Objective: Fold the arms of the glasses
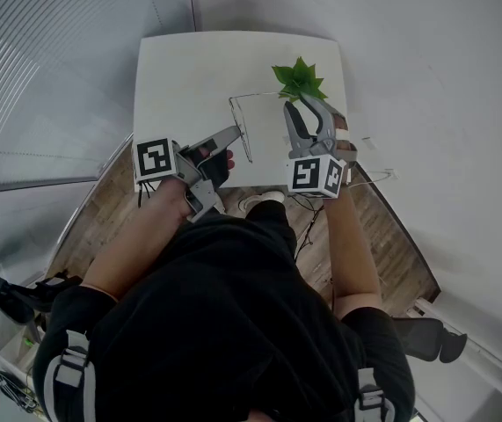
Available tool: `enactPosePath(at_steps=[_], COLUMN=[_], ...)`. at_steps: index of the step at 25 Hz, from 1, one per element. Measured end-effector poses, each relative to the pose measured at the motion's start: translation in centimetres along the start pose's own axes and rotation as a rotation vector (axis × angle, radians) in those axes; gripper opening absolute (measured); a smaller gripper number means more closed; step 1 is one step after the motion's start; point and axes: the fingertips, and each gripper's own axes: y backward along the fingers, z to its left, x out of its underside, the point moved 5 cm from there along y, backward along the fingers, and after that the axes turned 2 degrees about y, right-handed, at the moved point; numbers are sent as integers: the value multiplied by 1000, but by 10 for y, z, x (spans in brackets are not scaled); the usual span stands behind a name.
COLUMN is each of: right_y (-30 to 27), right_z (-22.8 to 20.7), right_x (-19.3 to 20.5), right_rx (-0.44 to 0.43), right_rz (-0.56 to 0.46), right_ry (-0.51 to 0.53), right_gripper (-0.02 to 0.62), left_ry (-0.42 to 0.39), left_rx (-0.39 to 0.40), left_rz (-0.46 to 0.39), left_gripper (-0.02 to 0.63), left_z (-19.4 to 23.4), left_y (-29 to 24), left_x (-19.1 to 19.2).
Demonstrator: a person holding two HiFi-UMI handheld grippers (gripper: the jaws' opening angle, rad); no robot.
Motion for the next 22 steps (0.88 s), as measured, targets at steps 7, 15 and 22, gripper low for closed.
enactPosePath(at_steps=[7, 15, 22], right_y=[-8, -6, 1], right_z=[-2, 2, 11], right_x=[8, 5, -1], right_rx=[-51, -62, -79], right_rz=[27, 15, 2], right_ry=[-5, 15, 9], right_gripper=[103, 41, 38], left_ry=[-3, -11, -20], left_rx=[-4, -15, -21], left_rz=[5, -16, -44], left_gripper=[12, 12, 12], left_z=[3, 4, 4], left_y=[0, 2, 5], left_x=[1, -1, -7])
